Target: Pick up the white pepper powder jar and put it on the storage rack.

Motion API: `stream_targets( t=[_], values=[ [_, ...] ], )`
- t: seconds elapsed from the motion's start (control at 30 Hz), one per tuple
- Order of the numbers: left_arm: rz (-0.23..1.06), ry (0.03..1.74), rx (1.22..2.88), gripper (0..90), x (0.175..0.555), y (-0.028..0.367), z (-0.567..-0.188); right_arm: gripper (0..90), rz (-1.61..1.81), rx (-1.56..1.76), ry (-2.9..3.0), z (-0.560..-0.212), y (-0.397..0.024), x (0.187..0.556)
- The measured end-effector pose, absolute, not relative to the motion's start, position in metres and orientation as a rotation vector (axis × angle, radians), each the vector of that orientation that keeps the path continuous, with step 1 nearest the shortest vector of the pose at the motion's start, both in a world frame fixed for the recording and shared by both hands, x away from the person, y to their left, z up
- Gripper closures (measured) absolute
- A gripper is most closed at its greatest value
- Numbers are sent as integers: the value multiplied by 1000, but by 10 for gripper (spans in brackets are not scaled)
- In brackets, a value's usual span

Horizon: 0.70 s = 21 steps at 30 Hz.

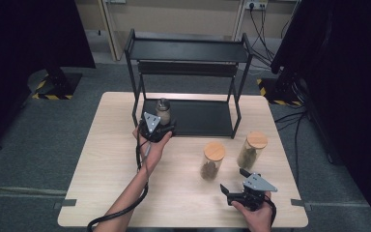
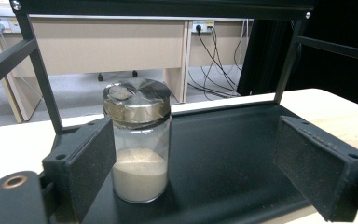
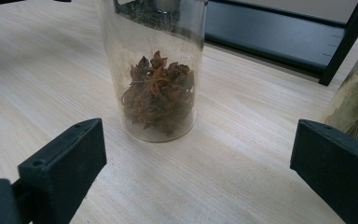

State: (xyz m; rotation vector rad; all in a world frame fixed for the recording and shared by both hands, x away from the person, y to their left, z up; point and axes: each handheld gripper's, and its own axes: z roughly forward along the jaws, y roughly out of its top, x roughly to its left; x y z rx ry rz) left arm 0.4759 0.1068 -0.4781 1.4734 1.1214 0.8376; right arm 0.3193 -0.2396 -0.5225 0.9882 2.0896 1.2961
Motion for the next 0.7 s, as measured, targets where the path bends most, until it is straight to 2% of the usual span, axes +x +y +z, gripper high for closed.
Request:
stream_targets(
  t=[0.7],
  values=[
    [797,1095,1505,125,448,108,-487,35,1295,987,2090,-523,-239,319]
  ],
)
